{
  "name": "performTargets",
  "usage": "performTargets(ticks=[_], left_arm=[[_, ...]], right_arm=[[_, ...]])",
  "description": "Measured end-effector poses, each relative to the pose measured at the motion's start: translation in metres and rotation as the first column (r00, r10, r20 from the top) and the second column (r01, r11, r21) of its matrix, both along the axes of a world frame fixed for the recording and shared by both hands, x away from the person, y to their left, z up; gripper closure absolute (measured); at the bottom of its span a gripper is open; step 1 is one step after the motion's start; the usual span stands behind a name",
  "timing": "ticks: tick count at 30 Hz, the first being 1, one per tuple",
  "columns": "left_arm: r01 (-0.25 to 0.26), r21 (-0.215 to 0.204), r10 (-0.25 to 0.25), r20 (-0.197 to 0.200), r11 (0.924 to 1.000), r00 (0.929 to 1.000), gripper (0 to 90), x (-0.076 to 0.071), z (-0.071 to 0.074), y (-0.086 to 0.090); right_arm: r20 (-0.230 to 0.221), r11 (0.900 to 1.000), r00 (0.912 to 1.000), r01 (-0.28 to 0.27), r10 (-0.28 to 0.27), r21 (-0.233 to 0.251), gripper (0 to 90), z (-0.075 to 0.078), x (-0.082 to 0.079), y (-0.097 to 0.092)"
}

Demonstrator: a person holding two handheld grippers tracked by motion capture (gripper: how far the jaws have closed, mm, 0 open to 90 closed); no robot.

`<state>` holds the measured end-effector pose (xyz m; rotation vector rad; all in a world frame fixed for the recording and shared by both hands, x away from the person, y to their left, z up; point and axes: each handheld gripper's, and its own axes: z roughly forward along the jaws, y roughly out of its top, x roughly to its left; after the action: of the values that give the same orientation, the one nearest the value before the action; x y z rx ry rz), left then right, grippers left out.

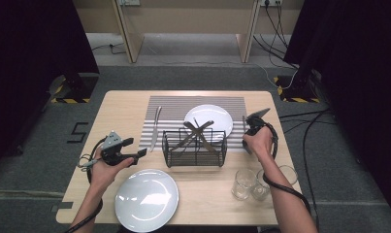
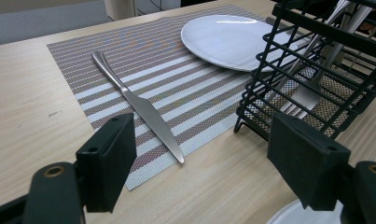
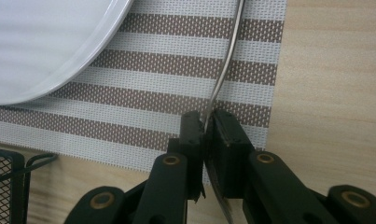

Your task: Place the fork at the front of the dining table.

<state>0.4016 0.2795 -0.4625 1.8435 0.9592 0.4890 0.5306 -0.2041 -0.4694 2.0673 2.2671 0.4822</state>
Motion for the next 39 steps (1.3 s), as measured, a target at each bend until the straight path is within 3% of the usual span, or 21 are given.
performTargets(ticks=[9,20,39], left_arm=[[-0.003,-0.002,0.003,0.002,1.0000,1.0000,23.4,0.000,0.000,0.001],[-0.006,-0.001,0.006,0.001,1.0000,1.0000,23.5,0.000,0.001,0.002],[-0.008,-0.005,0.008,0.005,1.0000,1.0000,23.5,0.000,0.002,0.003]], right_arm=[[-0.016,0.9994,0.9993,0.033,-0.033,0.004,87.2,0.000,0.001,0.001],[0.030,0.9974,0.9972,0.068,-0.069,0.024,87.4,0.005,0.006,0.001],[0.046,0.9980,0.9971,0.061,-0.060,-0.017,87.2,-0.001,0.026,0.002]])
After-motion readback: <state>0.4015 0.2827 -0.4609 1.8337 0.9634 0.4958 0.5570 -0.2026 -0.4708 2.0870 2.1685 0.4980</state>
